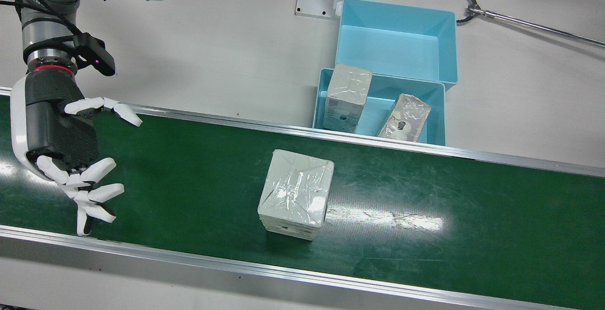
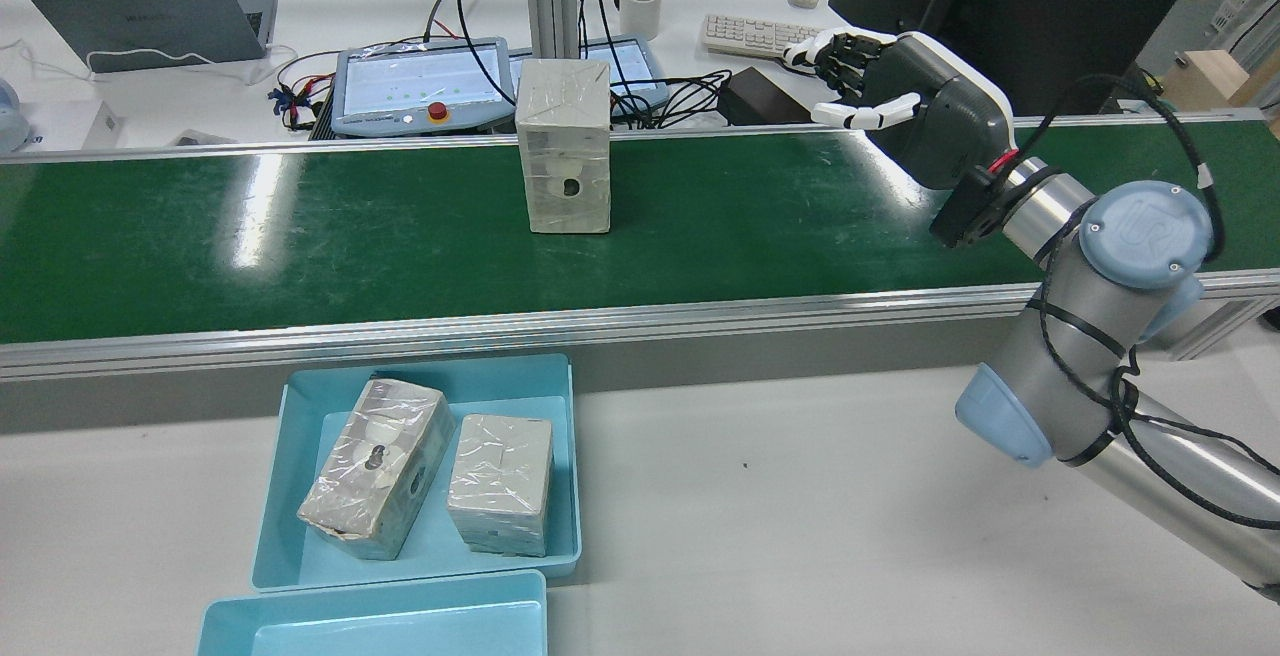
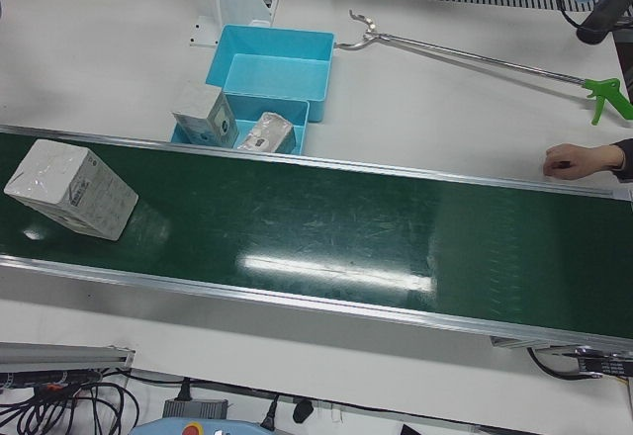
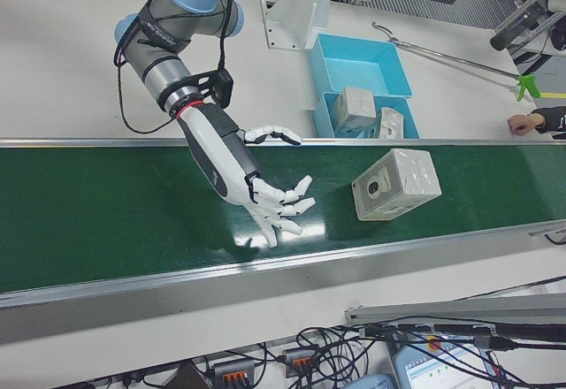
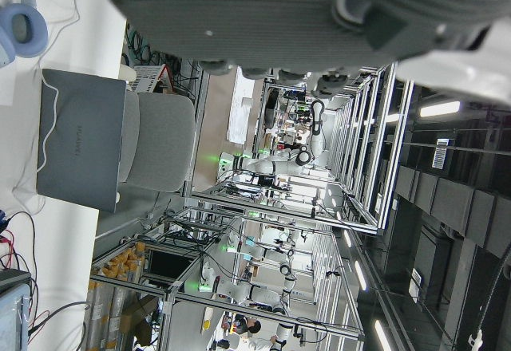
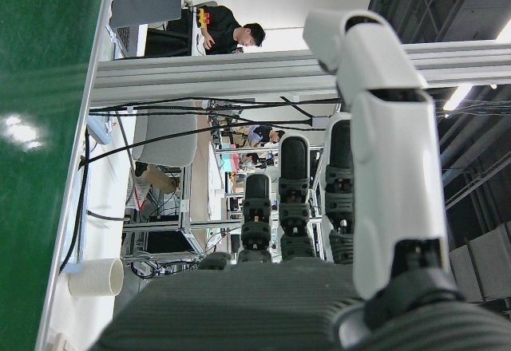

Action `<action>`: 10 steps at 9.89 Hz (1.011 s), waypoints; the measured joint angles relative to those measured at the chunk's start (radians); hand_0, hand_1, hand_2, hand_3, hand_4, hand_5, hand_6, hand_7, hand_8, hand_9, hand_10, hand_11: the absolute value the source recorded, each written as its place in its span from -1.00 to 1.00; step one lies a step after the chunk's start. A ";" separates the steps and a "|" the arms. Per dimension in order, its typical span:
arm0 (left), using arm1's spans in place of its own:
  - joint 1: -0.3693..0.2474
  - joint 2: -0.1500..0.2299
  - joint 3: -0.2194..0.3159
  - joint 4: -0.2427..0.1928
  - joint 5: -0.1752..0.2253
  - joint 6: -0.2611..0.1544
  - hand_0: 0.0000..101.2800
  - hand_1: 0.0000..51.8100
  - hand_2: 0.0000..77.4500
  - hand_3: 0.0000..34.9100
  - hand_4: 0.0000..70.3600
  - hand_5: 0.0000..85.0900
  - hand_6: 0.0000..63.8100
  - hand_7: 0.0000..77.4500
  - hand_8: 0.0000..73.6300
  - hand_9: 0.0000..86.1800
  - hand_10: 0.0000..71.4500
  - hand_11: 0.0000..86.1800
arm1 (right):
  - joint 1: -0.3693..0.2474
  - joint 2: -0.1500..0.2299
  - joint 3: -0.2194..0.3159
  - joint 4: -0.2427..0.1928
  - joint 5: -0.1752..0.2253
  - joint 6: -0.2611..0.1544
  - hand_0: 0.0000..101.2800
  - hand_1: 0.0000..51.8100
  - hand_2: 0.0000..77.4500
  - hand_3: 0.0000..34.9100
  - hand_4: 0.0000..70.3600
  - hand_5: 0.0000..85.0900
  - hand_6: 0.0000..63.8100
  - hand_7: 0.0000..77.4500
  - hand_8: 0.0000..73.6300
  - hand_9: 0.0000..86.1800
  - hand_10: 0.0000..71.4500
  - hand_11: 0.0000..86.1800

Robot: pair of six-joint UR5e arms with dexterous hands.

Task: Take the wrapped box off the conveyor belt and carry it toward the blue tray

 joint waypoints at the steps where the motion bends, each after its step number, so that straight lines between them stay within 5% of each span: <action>1: 0.000 0.000 0.000 0.000 0.000 0.000 -1.00 -1.00 -0.99 -1.00 -1.00 -0.97 -0.98 -1.00 -1.00 -1.00 -0.98 -1.00 | -0.004 0.001 -0.001 0.000 0.000 -0.001 0.00 -0.28 -0.23 -0.97 0.02 -0.06 -0.52 -0.03 -0.66 -0.47 -0.97 -0.96; 2: 0.000 0.000 0.000 0.000 0.000 0.000 -1.00 -1.00 -0.99 -1.00 -1.00 -0.97 -0.98 -1.00 -1.00 -1.00 -0.98 -1.00 | -0.008 0.001 -0.002 0.000 0.001 -0.001 0.00 -0.37 -0.32 -0.97 0.32 -0.12 -0.47 -0.03 -0.72 -0.54 -1.00 -0.97; 3: 0.000 0.000 0.000 0.000 0.000 0.000 -1.00 -1.00 -0.99 -1.00 -1.00 -0.97 -0.98 -1.00 -1.00 -1.00 -0.98 -1.00 | -0.013 0.001 -0.004 0.000 0.001 -0.001 0.00 -0.37 -0.32 -0.97 0.32 -0.12 -0.47 -0.03 -0.72 -0.54 -0.94 -0.97; 4: 0.000 0.000 0.000 0.000 0.000 0.000 -1.00 -1.00 -0.99 -1.00 -1.00 -0.97 -1.00 -0.99 -1.00 -1.00 -1.00 -1.00 | -0.016 0.001 -0.004 0.000 0.001 -0.002 0.00 -0.35 -0.37 -0.97 0.05 -0.08 -0.56 -0.13 -0.76 -0.61 -0.94 -0.81; 5: 0.000 0.000 0.000 0.000 0.000 0.000 -1.00 -1.00 -0.97 -1.00 -1.00 -0.97 -1.00 -0.99 -1.00 -1.00 -1.00 -1.00 | -0.018 0.002 -0.004 0.000 0.000 -0.003 0.00 -0.35 -0.37 -0.97 0.05 -0.08 -0.56 -0.13 -0.76 -0.61 -0.94 -0.81; 6: 0.000 0.000 0.000 0.000 0.000 0.000 -1.00 -1.00 -0.97 -1.00 -1.00 -0.97 -1.00 -0.99 -1.00 -1.00 -0.98 -1.00 | -0.022 0.002 -0.004 -0.001 -0.001 -0.006 0.00 -0.33 -0.41 -0.91 -0.30 -0.04 -0.61 -0.14 -0.81 -0.63 -1.00 -0.87; 7: 0.000 0.000 0.000 0.000 0.000 0.000 -1.00 -1.00 -0.99 -1.00 -1.00 -0.97 -0.98 -1.00 -1.00 -1.00 -0.98 -1.00 | -0.026 0.001 -0.005 -0.002 -0.003 -0.009 0.00 -0.33 -0.41 -0.66 -0.53 -0.04 -0.73 -0.30 -0.91 -0.76 -1.00 -0.96; 9: 0.000 0.000 0.000 0.000 0.000 0.000 -1.00 -1.00 -0.99 -1.00 -1.00 -0.97 -0.98 -1.00 -1.00 -1.00 -0.98 -1.00 | -0.034 0.000 -0.008 -0.004 -0.004 -0.009 0.00 -0.33 -0.41 -0.66 -0.53 -0.04 -0.73 -0.30 -0.91 -0.76 -1.00 -0.96; 10: 0.000 0.000 0.000 0.000 0.000 0.000 -1.00 -1.00 -0.99 -1.00 -1.00 -0.97 -0.98 -1.00 -1.00 -1.00 -0.98 -1.00 | -0.039 0.000 -0.009 -0.004 -0.005 -0.010 0.00 -0.24 -0.46 -0.14 -0.71 -0.10 -0.93 -0.34 -1.00 -0.87 -1.00 -0.96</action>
